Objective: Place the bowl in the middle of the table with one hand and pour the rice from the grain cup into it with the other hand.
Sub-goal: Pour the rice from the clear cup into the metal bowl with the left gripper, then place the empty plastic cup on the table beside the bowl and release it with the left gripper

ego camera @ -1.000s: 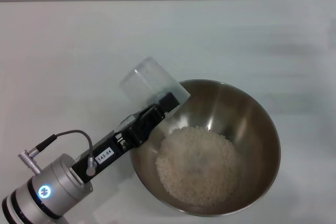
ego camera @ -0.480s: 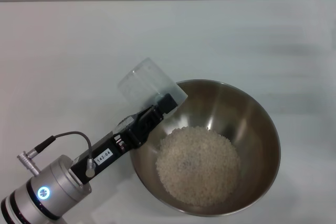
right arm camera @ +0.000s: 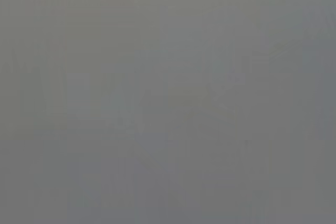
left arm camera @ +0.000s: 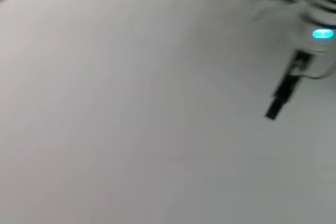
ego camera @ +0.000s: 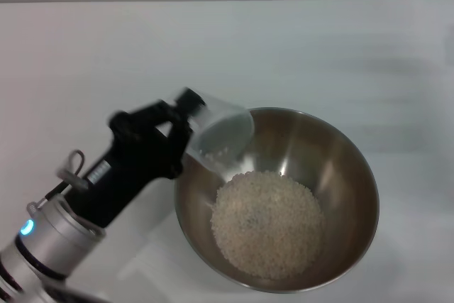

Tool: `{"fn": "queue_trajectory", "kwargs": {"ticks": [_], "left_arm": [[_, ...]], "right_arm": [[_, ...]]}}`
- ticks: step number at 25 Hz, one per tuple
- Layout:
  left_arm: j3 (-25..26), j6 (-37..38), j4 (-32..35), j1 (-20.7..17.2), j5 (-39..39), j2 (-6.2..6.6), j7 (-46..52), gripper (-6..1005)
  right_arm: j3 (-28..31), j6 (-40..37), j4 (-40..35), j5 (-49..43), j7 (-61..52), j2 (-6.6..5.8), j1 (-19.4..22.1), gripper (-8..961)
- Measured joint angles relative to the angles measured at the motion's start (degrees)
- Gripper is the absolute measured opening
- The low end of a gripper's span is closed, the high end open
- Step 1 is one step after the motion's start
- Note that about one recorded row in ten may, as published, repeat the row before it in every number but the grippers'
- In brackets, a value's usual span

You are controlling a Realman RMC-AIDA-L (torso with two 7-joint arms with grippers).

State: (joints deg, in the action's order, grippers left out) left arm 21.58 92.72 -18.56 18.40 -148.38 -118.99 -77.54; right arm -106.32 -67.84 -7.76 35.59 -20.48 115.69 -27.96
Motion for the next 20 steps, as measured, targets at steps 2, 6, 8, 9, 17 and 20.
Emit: {"fn": "queue_trajectory", "kwargs": {"ticks": [2,6,8,9,17,20], "left_arm": [[5.98,-1.14,-0.25,-1.18,0.18,-0.09,24.05,76],[12.36,-6.01,-2.04,-2.22,2.73,-0.16,43.37,79],[13.8,-10.65,-3.3,-2.35,7.37,-0.17,52.32,80],[14.08,-12.74,-3.61,-2.26,9.71,-0.17,56.04,81],[14.27,-22.74,-3.13,-1.03,17.87,-0.1,69.13,87],[14.29,-26.59,-3.35,-1.02,19.74,-0.1,70.75,90]], "right_arm": [[0.0,-0.45,-0.31,0.0,0.0,0.19,-0.04,452],[0.0,-1.17,-0.96,-0.01,0.0,0.4,-0.07,452],[0.0,-1.43,-0.96,-0.03,0.0,0.44,-0.07,452],[0.0,-1.73,-0.96,-0.04,0.0,0.5,-0.08,452],[0.0,-4.31,-0.94,-0.09,-0.23,0.84,0.14,452],[0.0,-4.62,-0.93,-0.09,-0.41,0.85,0.26,453]]}}
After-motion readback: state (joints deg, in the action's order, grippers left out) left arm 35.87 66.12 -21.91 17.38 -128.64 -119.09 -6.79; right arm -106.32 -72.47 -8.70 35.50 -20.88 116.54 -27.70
